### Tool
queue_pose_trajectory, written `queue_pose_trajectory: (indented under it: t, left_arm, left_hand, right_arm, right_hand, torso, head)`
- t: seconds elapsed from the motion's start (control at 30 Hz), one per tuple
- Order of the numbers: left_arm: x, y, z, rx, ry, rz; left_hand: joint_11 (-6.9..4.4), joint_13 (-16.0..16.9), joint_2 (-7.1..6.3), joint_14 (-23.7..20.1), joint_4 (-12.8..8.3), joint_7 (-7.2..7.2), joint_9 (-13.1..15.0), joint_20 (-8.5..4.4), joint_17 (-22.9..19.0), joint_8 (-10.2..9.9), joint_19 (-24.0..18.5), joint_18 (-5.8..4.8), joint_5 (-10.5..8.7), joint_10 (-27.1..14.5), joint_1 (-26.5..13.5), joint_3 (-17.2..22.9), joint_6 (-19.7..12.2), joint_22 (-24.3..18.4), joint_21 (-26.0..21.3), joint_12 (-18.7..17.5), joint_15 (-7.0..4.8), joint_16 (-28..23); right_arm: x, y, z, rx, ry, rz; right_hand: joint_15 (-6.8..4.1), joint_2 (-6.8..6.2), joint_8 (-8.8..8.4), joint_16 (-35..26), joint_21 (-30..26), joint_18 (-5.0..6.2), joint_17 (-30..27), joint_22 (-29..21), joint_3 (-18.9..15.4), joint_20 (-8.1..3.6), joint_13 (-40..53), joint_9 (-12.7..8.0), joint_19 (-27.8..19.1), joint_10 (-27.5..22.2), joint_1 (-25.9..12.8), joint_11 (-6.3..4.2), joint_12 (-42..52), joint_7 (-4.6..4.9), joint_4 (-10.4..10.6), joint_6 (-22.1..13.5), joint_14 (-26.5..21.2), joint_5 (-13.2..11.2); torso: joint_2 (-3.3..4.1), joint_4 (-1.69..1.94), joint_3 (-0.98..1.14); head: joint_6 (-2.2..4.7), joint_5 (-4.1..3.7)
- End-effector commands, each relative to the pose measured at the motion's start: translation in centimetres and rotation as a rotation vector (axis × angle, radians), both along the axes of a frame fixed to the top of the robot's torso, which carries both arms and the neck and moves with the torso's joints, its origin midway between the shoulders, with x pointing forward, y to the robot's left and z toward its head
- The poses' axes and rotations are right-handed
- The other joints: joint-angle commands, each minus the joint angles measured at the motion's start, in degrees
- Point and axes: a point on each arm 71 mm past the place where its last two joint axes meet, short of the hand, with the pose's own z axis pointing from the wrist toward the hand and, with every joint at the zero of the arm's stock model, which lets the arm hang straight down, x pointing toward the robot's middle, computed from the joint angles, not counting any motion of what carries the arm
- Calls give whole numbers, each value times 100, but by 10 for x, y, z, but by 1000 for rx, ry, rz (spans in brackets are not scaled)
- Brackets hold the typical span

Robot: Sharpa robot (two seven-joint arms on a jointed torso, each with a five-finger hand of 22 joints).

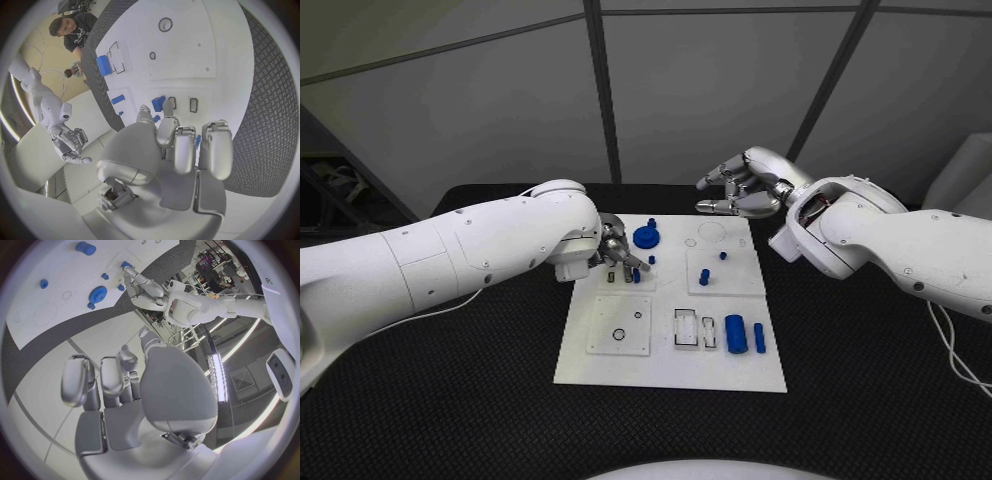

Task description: Assemble the parts on the task board

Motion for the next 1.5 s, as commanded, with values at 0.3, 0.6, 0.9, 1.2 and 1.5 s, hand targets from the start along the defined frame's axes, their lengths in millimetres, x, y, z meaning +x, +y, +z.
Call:
queue_pose_trajectory:
  t: [0.3, 0.6, 0.9, 1.2, 1.5]
  left_arm:
    - [0, -3, -1, 17, 8, -7]
    - [0, -4, -1, 13, 5, -7]
    - [-1, -6, -1, 10, 8, -18]
    - [0, -5, -1, 11, 9, -16]
    - [-1, -3, -1, -1, 11, -22]
  left_hand:
    - [-22, 471, 32, 498, -37, -32, 47, -8, 1180, -76, -21, -50, 222, 26, 161, 94, -26, 330, 29, -39, -23, 7]
    - [-32, 487, 33, 498, -65, -42, 83, -17, 1180, -140, -22, -50, 528, 28, 273, 131, -19, 337, 26, -66, -33, 3]
    - [-62, 507, 80, 503, -219, -73, 100, -41, 1195, -261, -10, -55, 1134, 27, 644, 295, -28, 372, 34, -106, -59, 14]
    - [-74, 504, 112, 503, -375, -80, 101, -62, 1200, -411, -10, -58, 1235, 14, 1083, 735, -60, 390, 32, -190, -73, 15]
    - [-47, 496, -233, 506, -269, -22, 175, -48, 1211, -500, -9, -58, 2183, 14, 1114, 1412, -61, 411, 29, -280, -44, 20]
  right_arm:
    - [0, 2, 1, -2, 1, 11]
    - [0, 2, 1, -3, 3, 11]
    - [1, 3, 1, -5, 6, 13]
    - [1, 3, 0, -7, 10, 13]
    - [1, 3, 0, -9, 12, 14]
  right_hand:
    - [-16, 76, -29, -28, -37, 81, 10, 84, 27, -13, -4, 10, -2, -16, 4, 2, -18, 0, 22, 32, 1, 26]
    - [-16, 76, -29, -28, -37, 81, 10, 84, 27, -14, -3, 10, -2, -16, 4, 2, -18, 0, 22, 32, 1, 26]
    - [-16, 76, -29, -28, -37, 81, 10, 84, 27, -14, -3, 10, -2, -16, 4, 2, -18, 0, 22, 32, 1, 26]
    - [-16, 76, -29, -28, -37, 81, 10, 84, 27, -14, -3, 10, -2, -16, 4, 2, -18, 0, 22, 32, 1, 26]
    - [-17, 87, -29, -25, -34, 79, 23, 89, 30, -15, 5, 11, 6, -5, -2, 2, -2, 0, 27, 34, 8, 31]
  torso:
    - [2, 4, -4]
    - [1, 10, -3]
    - [3, 6, -3]
    - [1, 13, -5]
    - [0, 14, -5]
  head:
    - [-21, 5]
    - [-28, 0]
    - [-41, 5]
    - [-49, -1]
    - [-55, 8]
